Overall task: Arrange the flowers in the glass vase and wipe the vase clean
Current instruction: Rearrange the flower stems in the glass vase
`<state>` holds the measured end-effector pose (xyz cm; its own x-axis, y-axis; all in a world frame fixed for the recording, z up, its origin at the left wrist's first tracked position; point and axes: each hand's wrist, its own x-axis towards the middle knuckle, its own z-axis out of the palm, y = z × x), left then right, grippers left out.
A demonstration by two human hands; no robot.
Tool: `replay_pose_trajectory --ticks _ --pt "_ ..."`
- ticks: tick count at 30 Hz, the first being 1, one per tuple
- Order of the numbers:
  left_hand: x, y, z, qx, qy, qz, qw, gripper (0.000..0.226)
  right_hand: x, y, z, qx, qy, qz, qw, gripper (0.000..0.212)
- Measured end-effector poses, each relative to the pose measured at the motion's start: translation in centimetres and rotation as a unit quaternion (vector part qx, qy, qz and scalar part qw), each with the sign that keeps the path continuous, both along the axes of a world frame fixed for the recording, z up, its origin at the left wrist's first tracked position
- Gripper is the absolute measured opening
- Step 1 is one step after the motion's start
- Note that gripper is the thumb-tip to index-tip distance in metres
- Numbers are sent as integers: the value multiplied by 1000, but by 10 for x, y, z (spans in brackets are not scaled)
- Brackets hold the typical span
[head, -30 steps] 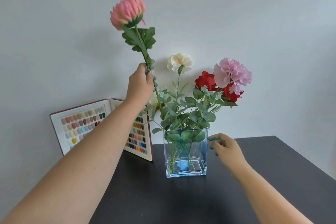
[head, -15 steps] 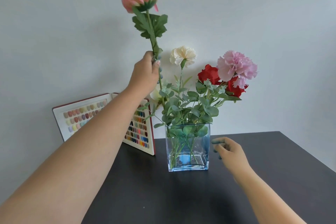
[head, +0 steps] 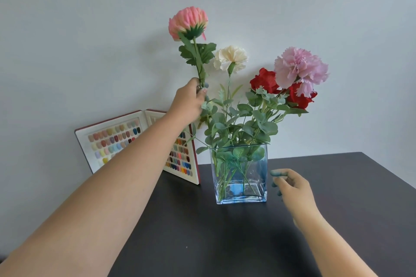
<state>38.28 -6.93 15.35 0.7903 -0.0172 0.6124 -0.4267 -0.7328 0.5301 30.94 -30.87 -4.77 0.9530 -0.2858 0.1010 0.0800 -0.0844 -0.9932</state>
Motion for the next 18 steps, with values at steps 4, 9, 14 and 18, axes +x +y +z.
replay_pose_trajectory --ticks 4,9,14,18 --pt "-7 0 -12 9 5 -8 1000 13 -1 -1 -5 13 -7 -13 1000 27" --pt "-21 12 -34 -10 45 13 999 20 1 -4 -13 24 -6 -20 999 29" --pt "-22 23 -30 -47 153 9 987 10 4 -4 -19 28 -6 -18 999 27" --pt "-25 34 -16 -37 224 -21 974 16 4 -5 -16 36 -14 -16 999 26"
